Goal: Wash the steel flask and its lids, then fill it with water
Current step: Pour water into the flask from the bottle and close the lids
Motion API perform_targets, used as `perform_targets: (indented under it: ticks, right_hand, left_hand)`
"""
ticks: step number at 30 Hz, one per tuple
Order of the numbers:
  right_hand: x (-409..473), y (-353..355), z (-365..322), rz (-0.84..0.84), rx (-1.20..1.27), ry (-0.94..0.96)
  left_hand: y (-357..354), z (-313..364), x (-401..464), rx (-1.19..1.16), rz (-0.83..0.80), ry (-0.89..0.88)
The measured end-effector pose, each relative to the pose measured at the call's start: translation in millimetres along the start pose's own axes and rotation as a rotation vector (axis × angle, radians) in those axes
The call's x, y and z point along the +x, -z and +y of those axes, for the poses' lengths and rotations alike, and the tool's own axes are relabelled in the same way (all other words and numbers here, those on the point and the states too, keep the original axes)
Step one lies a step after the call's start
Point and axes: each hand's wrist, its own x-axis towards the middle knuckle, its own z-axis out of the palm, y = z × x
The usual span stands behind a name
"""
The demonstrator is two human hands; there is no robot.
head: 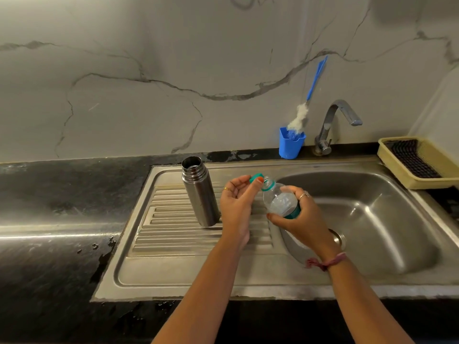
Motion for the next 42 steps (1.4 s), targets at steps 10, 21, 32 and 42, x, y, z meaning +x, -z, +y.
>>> perform_targets:
  ticks: [10,21,32,42]
  right_hand:
    - [5.6,7.9,-9.6,0.02,-0.183,0.044]
    - [14.1,10.0,-32.7,0.038,-0.174,0.011]
    - [27.5,14.4,-41.7,-0.169,0.257,-0.246]
    - [40.4,26.9,-38.1,-0.618,0.714,-0.423]
  left_hand:
    - [-0.2,6.6,6.0,0.007,-0.141,0.007]
    - [-14.7,17.3,22.1,0.179,-0.106,-0.062]
    - [-25.3,20.9,40.8,0.013,-0.242,0.043]
    - [-23.5,26.0,57.7,-0.229,-0.385,0.168]
